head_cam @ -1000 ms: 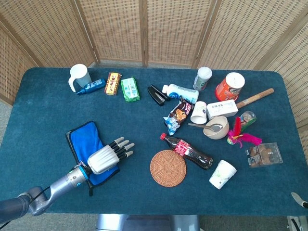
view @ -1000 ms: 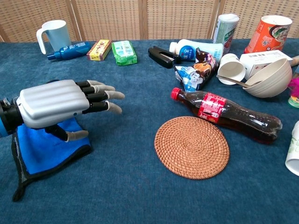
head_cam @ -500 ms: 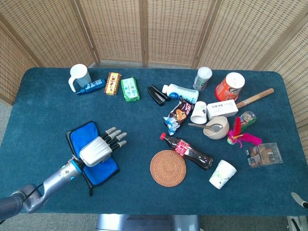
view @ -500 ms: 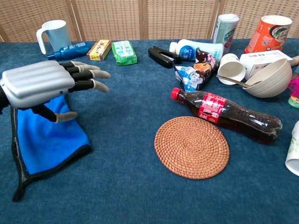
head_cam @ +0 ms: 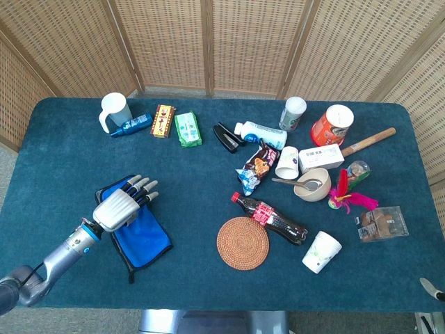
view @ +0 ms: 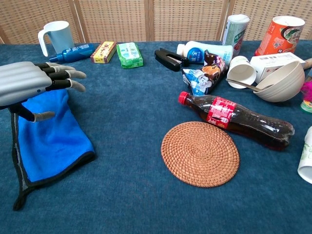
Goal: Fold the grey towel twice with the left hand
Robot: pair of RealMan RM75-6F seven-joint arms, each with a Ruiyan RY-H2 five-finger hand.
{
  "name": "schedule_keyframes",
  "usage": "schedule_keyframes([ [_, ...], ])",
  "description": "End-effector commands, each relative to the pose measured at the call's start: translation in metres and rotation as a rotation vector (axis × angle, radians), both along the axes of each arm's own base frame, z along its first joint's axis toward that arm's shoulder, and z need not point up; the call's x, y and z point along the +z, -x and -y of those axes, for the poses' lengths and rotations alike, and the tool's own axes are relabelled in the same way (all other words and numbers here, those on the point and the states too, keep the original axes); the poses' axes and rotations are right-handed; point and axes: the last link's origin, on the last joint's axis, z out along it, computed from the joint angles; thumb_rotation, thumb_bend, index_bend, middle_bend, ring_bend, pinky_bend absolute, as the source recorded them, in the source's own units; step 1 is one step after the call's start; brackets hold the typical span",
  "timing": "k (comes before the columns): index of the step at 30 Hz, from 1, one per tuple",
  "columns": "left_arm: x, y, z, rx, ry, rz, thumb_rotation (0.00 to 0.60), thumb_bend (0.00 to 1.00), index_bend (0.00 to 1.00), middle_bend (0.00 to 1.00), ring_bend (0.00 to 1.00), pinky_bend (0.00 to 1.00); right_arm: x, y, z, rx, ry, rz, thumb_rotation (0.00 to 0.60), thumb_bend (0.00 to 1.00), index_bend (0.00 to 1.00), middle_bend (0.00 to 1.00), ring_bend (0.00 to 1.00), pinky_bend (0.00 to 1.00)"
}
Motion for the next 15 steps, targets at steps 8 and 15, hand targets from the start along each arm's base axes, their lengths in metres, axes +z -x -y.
schedule_keyframes([
  [8, 0.000, 0.021, -0.001, 0.057, -0.003, -0.019, 0.600, 0.44, 0.15, 0.00, 0.00, 0.12, -0.001, 0.001, 0.001, -0.006, -0.001, -0.004, 0.600, 0.00, 0.00, 0.00, 0.00, 0.00],
  [15, 0.008, 0.032, 0.001, 0.084, -0.025, -0.014, 0.600, 0.44, 0.15, 0.00, 0.00, 0.12, -0.001, 0.000, 0.001, -0.007, 0.000, -0.003, 0.600, 0.00, 0.00, 0.00, 0.00, 0.00],
])
